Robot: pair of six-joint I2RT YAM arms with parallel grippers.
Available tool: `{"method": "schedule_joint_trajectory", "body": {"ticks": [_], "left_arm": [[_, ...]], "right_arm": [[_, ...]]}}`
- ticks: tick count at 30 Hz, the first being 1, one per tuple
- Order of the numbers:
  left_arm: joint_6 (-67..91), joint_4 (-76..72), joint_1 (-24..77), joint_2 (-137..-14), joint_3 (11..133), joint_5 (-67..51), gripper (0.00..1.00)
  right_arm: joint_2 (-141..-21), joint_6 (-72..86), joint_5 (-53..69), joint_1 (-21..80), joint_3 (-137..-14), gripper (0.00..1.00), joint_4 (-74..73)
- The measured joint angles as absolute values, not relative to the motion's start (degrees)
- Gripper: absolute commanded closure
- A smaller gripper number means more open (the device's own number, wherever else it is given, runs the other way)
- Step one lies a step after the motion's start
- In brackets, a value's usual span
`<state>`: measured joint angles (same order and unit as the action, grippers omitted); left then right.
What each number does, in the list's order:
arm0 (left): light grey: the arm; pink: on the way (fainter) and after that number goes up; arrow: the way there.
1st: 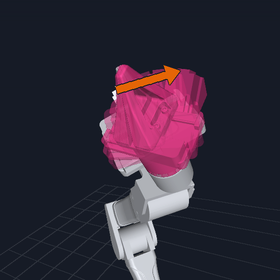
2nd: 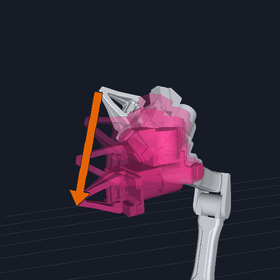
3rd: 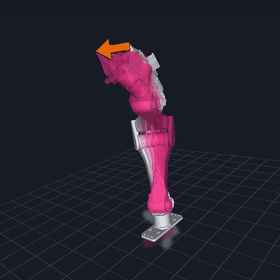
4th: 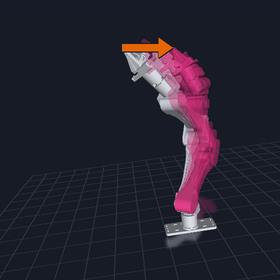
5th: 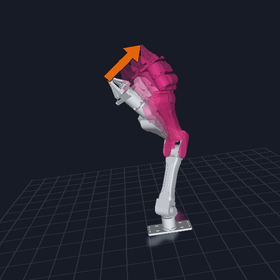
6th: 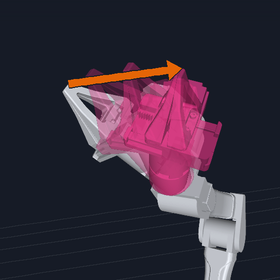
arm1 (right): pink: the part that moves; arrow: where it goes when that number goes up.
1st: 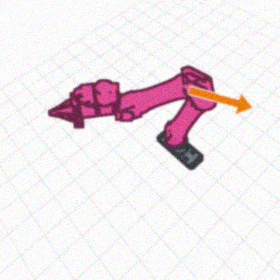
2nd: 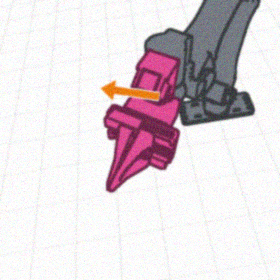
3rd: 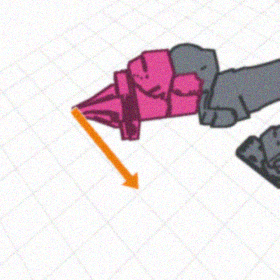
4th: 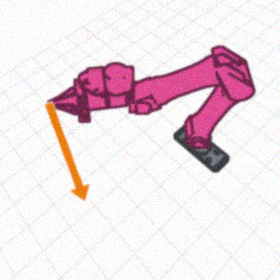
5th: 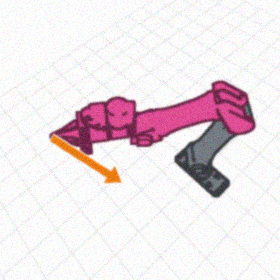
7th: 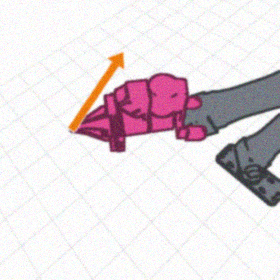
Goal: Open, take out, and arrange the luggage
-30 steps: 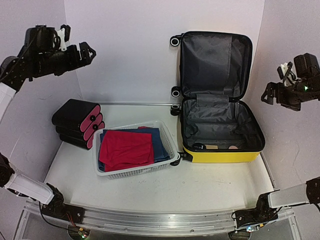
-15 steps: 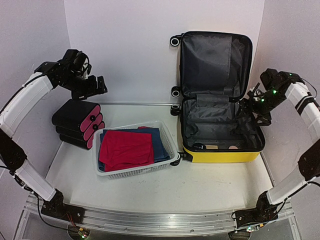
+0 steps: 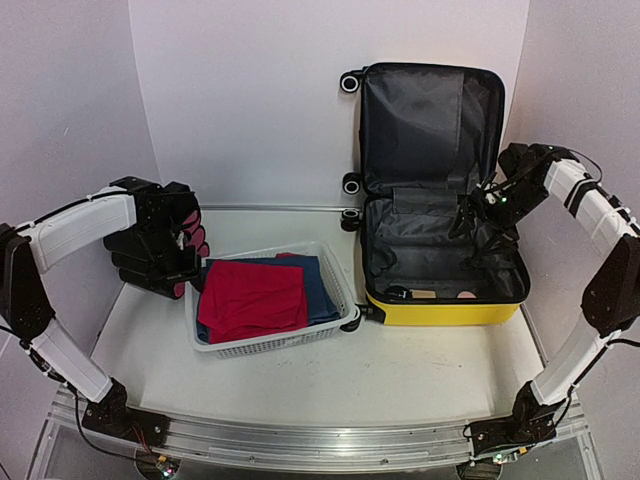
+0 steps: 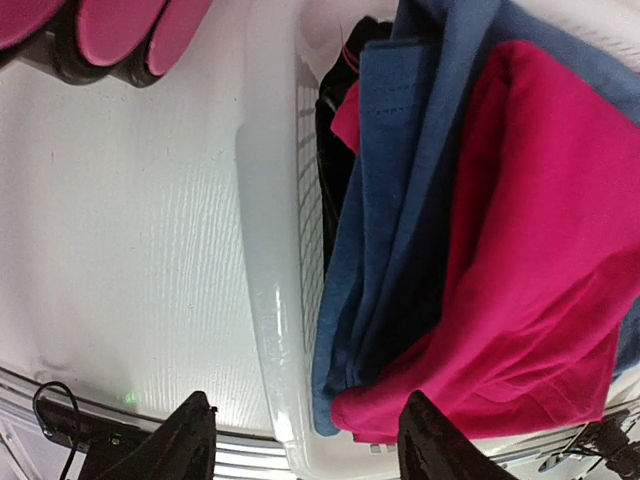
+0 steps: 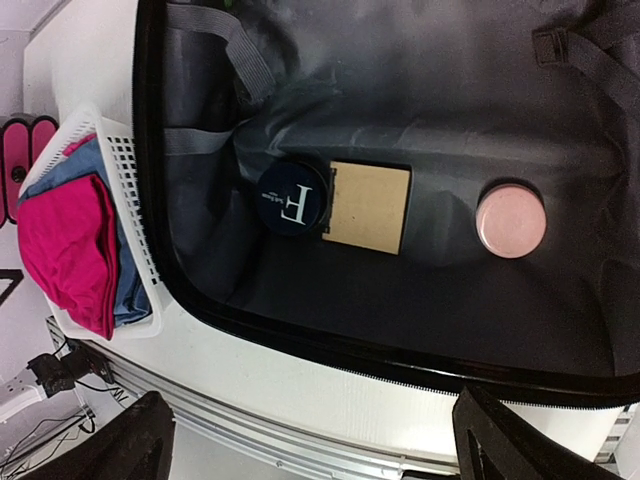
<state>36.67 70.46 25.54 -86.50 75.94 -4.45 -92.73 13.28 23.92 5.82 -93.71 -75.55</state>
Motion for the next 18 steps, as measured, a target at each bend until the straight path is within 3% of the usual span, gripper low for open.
{"method": "schedule_joint_trajectory", "body": {"ticks": [7,18], "left_arm": [[38.7,66.8,27.1,-91.3,72.1,-2.9,0.51],[39.4,62.2,26.8,-93.0,68.4,-0.2,0.86]], "right_arm": [[-92.7,12.2,24.4,5.8,-95.0,0.02,-75.6],[-92.0,11.8,25.0,5.8,-95.0,0.02,-75.6]]}}
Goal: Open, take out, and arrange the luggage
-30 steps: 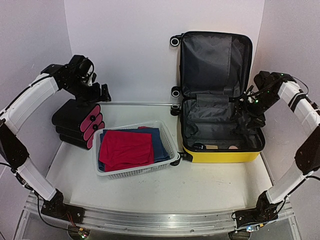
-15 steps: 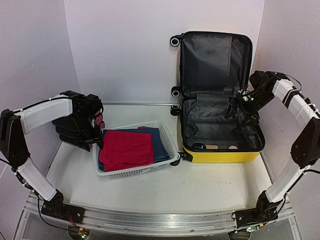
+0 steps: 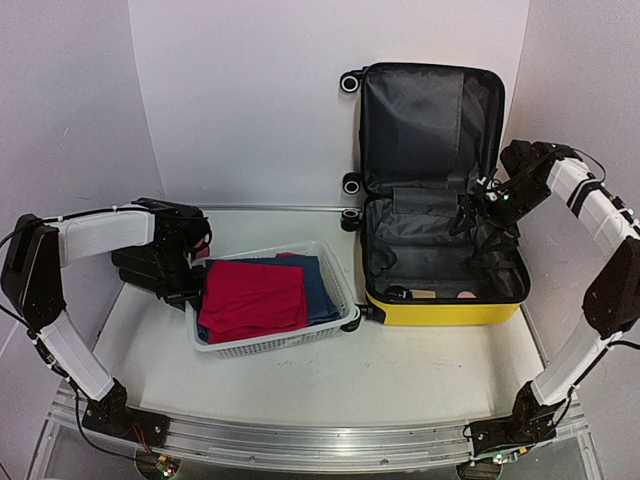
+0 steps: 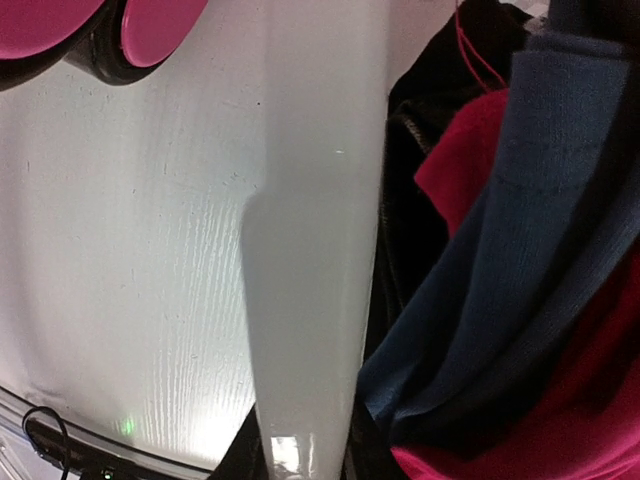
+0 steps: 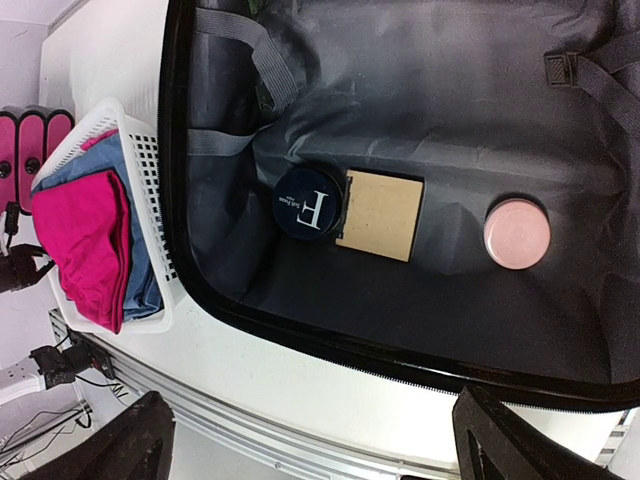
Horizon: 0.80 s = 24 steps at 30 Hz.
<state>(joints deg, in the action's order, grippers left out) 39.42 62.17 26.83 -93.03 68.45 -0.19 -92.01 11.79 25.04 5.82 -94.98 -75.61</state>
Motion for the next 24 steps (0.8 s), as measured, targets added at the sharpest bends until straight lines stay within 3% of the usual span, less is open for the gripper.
{"method": "schedule_joint_trajectory", "body": {"ticks": [3,10,24], "left_arm": [[39.5,61.4,26.4,-91.3,66.9,-1.9,0.95],[39.5,65.0,26.4,-89.6,66.7,-4.4,1.0],[39.6,77.1,26.4,-82.9,70.3,-2.5,1.0]], "right_arm": [[-92.0,11.7,25.1,5.8,-95.0,0.02,-75.6],[-92.0,11.5,25.3,5.8,-95.5,0.02,-75.6],[-91.9,11.1,26.2,5.8,-95.1,0.02,-75.6]]}}
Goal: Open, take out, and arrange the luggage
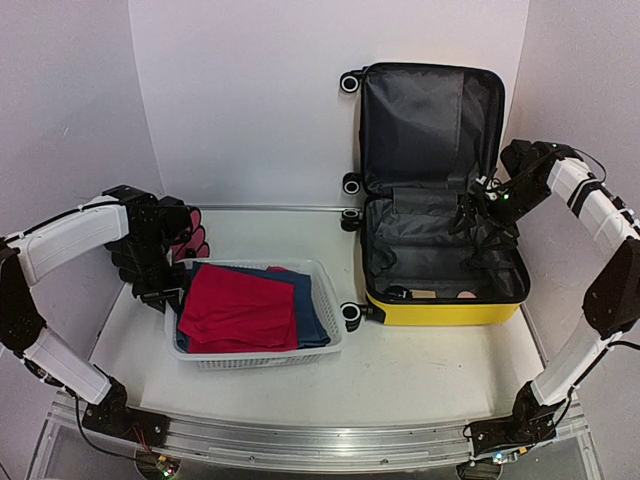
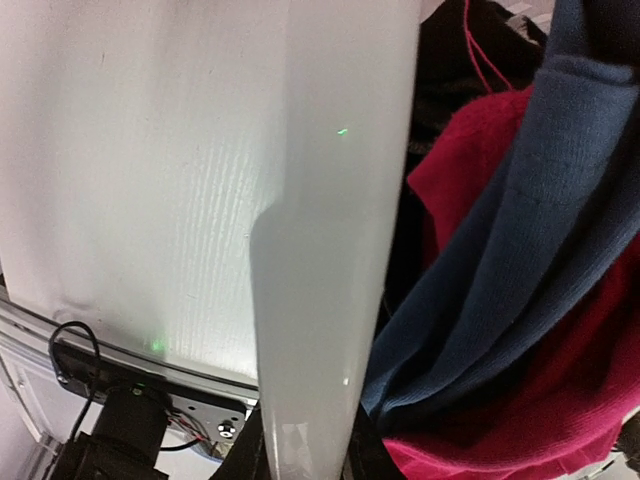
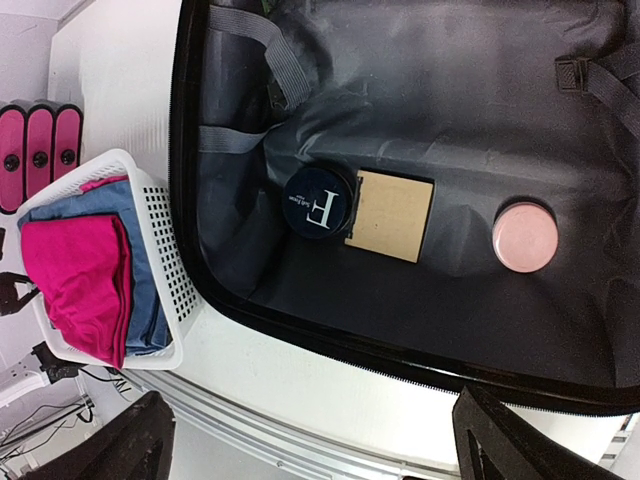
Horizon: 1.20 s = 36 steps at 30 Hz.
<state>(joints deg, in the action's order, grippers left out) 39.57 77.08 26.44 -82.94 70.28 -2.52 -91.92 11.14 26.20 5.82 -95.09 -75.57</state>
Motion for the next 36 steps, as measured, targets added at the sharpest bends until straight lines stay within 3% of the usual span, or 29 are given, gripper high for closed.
{"method": "schedule_joint_trajectory", "body": {"ticks": [6,12,27,36], "left_arm": [[44.6,75.7,26.4,-83.0,73.3,-5.2,1.0],[43.0,74.3,26.3,-87.8,86.1,-2.2,1.0],[30.0,72.3,22.3,-113.5,112.6,0.1,1.0],[23.6,71.8,18.1,-131.5,134.6,-3.2,1.0]], "right_arm": [[-91.9,11.1,26.2,5.8,-95.1,0.02,-75.6],[-91.4,11.1,26.2,5.8,-95.1,0.02,-75.6],[-89.9,11.5,25.3,5.8,-95.1,0.02,-75.5],[-88.9,13.0,24.6,5.8,-95.0,0.02,-75.5]]}}
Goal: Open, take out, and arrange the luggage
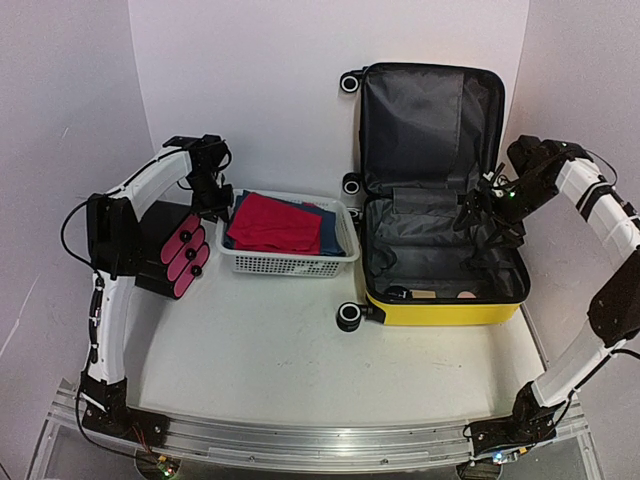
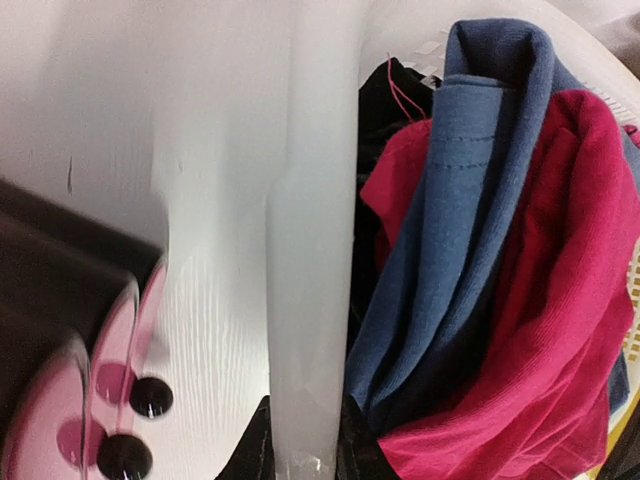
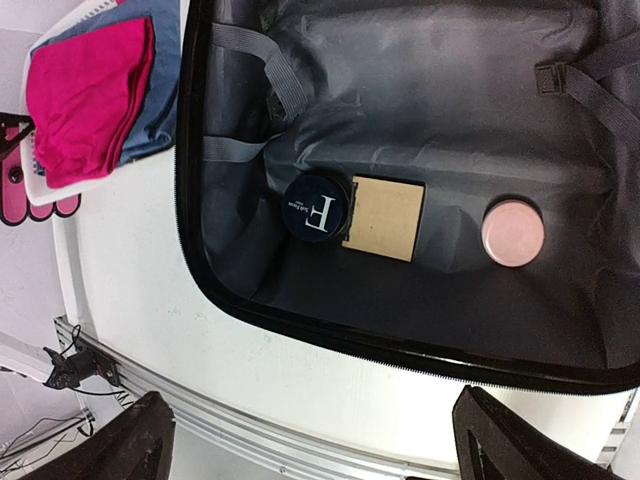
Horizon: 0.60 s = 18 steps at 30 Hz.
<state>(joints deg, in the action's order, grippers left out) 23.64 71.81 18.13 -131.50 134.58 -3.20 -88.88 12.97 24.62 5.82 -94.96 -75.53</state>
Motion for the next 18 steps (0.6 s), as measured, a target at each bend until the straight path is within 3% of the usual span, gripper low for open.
{"method": "schedule_joint_trajectory", "body": {"ticks": [3,7,13,18], "left_arm": [[21.7,71.5,17.1,-135.2,138.5,-3.8,1.0],[18.8,71.4,16.3,-138.1,141.1,-3.8,0.89],[12.9,70.2,15.9,-140.0,146.9,-1.4,0.38],[9.8,67.3,15.0,-136.1,146.9,2.5,0.17]], "right_arm": [[-88.1,13.6,24.6,5.8,-94.4,0.02,-75.5],[-86.7,14.4,24.2,5.8,-94.1,0.02,-75.6],[-86.5,14.9,24.2,5.8,-94.1,0.02,-75.5],[-86.8,15.0,24.4,5.8,-94.1,0.02,-75.5]]}}
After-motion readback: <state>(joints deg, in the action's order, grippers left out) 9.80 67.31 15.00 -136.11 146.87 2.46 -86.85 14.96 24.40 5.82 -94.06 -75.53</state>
